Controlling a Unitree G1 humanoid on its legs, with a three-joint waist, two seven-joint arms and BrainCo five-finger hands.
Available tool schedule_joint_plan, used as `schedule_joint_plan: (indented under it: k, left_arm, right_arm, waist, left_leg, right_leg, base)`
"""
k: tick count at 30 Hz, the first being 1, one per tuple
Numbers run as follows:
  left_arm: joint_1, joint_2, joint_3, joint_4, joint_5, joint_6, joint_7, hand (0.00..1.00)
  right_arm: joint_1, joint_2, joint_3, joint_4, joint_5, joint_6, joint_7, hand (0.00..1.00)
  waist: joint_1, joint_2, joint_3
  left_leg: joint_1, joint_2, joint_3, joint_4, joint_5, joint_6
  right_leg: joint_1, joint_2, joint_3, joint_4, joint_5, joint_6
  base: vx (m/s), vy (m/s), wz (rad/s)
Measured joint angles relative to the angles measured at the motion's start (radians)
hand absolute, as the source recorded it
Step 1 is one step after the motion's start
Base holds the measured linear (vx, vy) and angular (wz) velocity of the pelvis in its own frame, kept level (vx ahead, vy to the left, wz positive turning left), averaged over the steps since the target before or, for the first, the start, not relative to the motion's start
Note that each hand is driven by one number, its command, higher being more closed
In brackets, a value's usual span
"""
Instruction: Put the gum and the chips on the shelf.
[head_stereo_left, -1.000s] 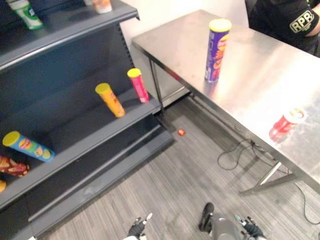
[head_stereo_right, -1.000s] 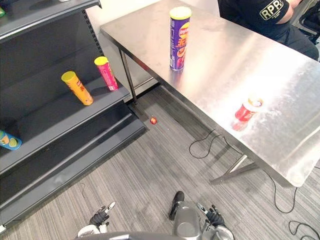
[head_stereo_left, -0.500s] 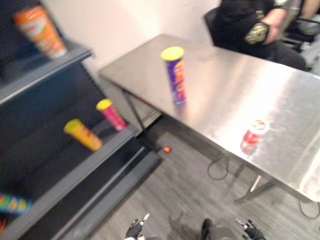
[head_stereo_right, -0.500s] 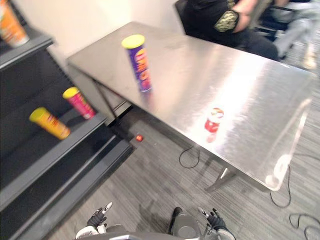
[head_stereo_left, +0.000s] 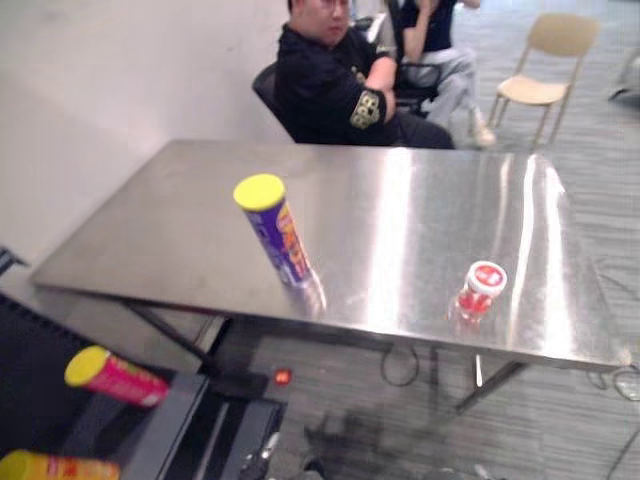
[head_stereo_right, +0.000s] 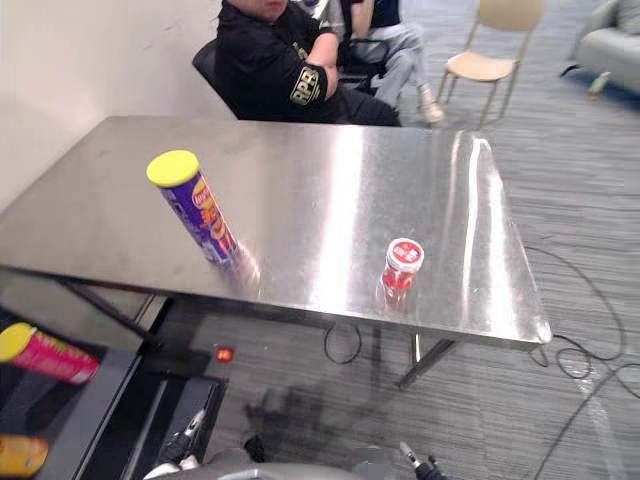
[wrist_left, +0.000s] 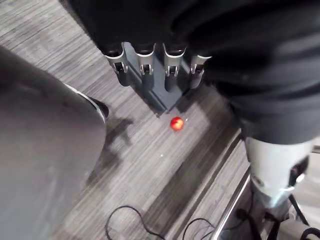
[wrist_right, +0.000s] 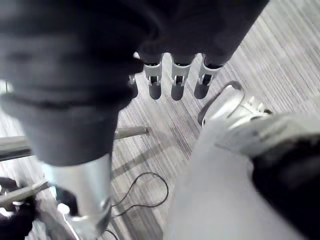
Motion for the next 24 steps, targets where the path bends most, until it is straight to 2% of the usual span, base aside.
schedule_joint_plan:
  k: [2,5,6,7,9,10,11,12,16,17,19,20,24]
  left_arm:
    - [-0.007,0.011,-0.026,0.02,0.005,0.001,0.0,0.0]
    - [-0.016,0.015,-0.075,0.034,0.028,-0.001,0.001,0.0]
    - [-0.02,0.016,-0.089,0.038,0.036,-0.003,0.001,0.0]
    - [-0.02,0.016,-0.095,0.038,0.036,-0.005,0.002,0.0]
    - [-0.02,0.018,-0.121,0.036,0.041,-0.005,0.002,0.0]
    - [-0.02,0.013,-0.148,0.025,0.041,-0.005,0.001,0.0]
    - [-0.02,0.013,-0.156,0.024,0.041,-0.005,0.001,0.0]
    - [-0.017,0.016,-0.163,0.02,0.041,-0.004,0.001,0.0]
    - [-0.013,0.03,-0.197,0.016,0.041,-0.004,-0.002,0.0]
    - [-0.013,0.033,-0.196,0.016,0.041,-0.004,-0.002,0.0]
    - [-0.015,0.037,-0.191,0.017,0.041,-0.004,-0.003,0.0]
    - [-0.015,0.036,-0.189,0.019,0.042,0.001,-0.003,0.0]
    - [-0.014,0.034,-0.169,0.02,0.046,0.003,-0.007,0.0]
  right_arm:
    - [-0.01,0.003,-0.025,0.0,0.0,0.0,0.0,0.0]
    - [-0.043,-0.007,-0.089,0.0,0.0,-0.001,-0.003,0.0]
    - [-0.052,-0.008,-0.11,0.001,0.0,-0.001,-0.004,0.0]
    - [-0.058,-0.01,-0.112,0.003,-0.001,0.0,-0.006,0.0]
    - [-0.068,-0.013,-0.114,0.012,-0.001,0.0,-0.013,0.0]
    - [-0.07,-0.014,-0.114,0.022,-0.001,0.001,-0.025,0.0]
    - [-0.072,-0.014,-0.114,0.024,-0.002,0.003,-0.027,0.0]
    - [-0.073,-0.016,-0.114,0.026,-0.004,0.008,-0.03,0.0]
    - [-0.097,-0.03,-0.113,0.028,-0.01,0.007,-0.03,0.0]
    - [-0.098,-0.032,-0.113,0.028,-0.01,0.007,-0.03,0.0]
    - [-0.095,-0.032,-0.113,0.041,-0.01,0.009,-0.03,0.0]
    - [-0.093,-0.036,-0.114,0.047,-0.01,0.009,-0.03,0.0]
    - [-0.096,-0.045,-0.118,0.06,-0.01,0.008,-0.029,0.0]
  waist:
    - [-0.003,-0.001,-0.006]
    - [0.0,0.021,-0.018]
    - [0.002,0.028,-0.014]
    - [0.005,0.031,-0.011]
    - [0.0,0.044,-0.004]
    - [0.003,0.057,0.004]
    - [0.004,0.056,0.003]
    - [0.004,0.056,0.003]
    - [0.01,0.051,0.0]
    - [0.013,0.048,0.001]
    - [0.011,0.037,0.009]
    - [0.009,0.034,0.011]
    - [0.014,0.034,0.009]
  left_leg:
    - [0.007,-0.008,0.055,0.026,-0.042,0.02]
    - [0.01,-0.017,0.137,0.01,-0.056,0.038]
    - [0.015,-0.017,0.148,-0.001,-0.055,0.038]
    - [0.021,-0.016,0.163,-0.007,-0.055,0.04]
    - [0.038,-0.006,0.191,-0.015,-0.056,0.048]
    - [0.057,0.002,0.213,-0.022,-0.059,0.057]
    - [0.07,0.0,0.218,-0.032,-0.059,0.057]
    - [0.096,-0.002,0.235,-0.056,-0.059,0.057]
    - [0.107,-0.007,0.257,-0.074,-0.049,0.047]
    - [0.107,-0.011,0.262,-0.086,-0.04,0.042]
    - [0.108,-0.019,0.263,-0.09,-0.032,0.032]
    - [0.109,-0.012,0.258,-0.112,-0.012,0.023]
    - [0.109,0.007,0.249,-0.135,0.003,0.011]
  right_leg:
    - [-0.003,-0.015,0.035,-0.041,0.053,0.006]
    - [-0.056,-0.015,0.089,-0.089,0.176,0.002]
    - [-0.075,-0.012,0.073,-0.104,0.223,-0.005]
    - [-0.083,-0.012,0.05,-0.106,0.241,-0.009]
    - [-0.084,-0.014,-0.107,-0.109,0.281,-0.045]
    - [-0.077,-0.024,-0.278,-0.085,0.266,-0.079]
    - [-0.078,-0.03,-0.333,-0.066,0.252,-0.1]
    - [-0.074,-0.032,-0.402,-0.056,0.249,-0.105]
    - [-0.059,-0.02,-0.426,-0.127,0.248,-0.096]
    - [-0.051,-0.019,-0.432,-0.161,0.246,-0.082]
    - [-0.019,-0.016,-0.448,-0.233,0.256,-0.024]
    - [-0.01,0.0,-0.452,-0.265,0.262,-0.016]
    - [-0.008,0.027,-0.456,-0.296,0.258,-0.021]
  base:
    - [0.14,0.305,-0.85]
    - [0.09,0.285,-0.91]
    - [0.06,0.192,-0.91]
    - [0.04,0.127,-0.79]
    - [0.03,0.064,-0.47]
    - [0.03,0.026,-0.27]
    - [0.03,0.014,-0.29]
    - [0.01,-0.007,-0.34]
    - [-0.01,-0.049,-0.28]
    - [-0.04,-0.114,-0.2]
    - [-0.05,-0.151,-0.09]
    - [-0.09,-0.176,-0.02]
    - [-0.06,-0.131,0.0]
